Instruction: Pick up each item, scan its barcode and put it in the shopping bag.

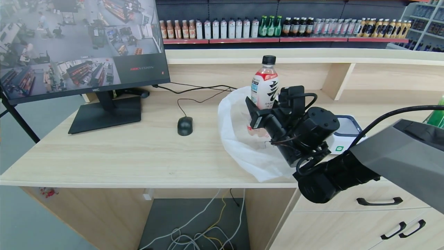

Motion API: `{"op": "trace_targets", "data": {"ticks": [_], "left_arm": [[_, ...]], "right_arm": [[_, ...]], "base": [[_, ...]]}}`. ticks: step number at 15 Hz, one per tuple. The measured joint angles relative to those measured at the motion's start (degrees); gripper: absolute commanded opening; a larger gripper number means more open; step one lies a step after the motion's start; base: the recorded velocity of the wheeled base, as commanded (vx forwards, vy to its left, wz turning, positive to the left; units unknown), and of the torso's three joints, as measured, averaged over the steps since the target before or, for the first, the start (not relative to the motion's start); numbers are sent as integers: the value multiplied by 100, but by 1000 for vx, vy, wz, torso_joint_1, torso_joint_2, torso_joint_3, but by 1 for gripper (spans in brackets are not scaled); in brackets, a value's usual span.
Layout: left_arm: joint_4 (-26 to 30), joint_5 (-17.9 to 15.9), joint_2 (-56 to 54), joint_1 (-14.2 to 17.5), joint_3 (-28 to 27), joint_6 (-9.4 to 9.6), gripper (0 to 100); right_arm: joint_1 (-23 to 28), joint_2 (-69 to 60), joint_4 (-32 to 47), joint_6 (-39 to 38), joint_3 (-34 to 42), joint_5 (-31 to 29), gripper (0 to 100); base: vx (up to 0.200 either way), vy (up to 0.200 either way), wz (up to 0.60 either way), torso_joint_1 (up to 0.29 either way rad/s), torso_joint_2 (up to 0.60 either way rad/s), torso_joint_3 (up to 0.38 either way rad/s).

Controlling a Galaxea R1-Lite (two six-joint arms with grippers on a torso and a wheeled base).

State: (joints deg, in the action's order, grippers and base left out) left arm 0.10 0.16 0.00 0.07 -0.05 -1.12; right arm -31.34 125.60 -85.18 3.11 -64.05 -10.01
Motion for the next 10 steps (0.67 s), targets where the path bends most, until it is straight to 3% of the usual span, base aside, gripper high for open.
{"op": "trace_targets", "data": {"ticks": [5,10], "left_arm": [[0,0,0,0,0,1,100],[0,0,0,0,-2,1,100]], "right_arm": [[9,202,176,20,-194,-151,0],[34,339,952,15,-861,-176,0]], "base": [[0,0,0,0,0,0],[0,0,0,0,0,0]]}}
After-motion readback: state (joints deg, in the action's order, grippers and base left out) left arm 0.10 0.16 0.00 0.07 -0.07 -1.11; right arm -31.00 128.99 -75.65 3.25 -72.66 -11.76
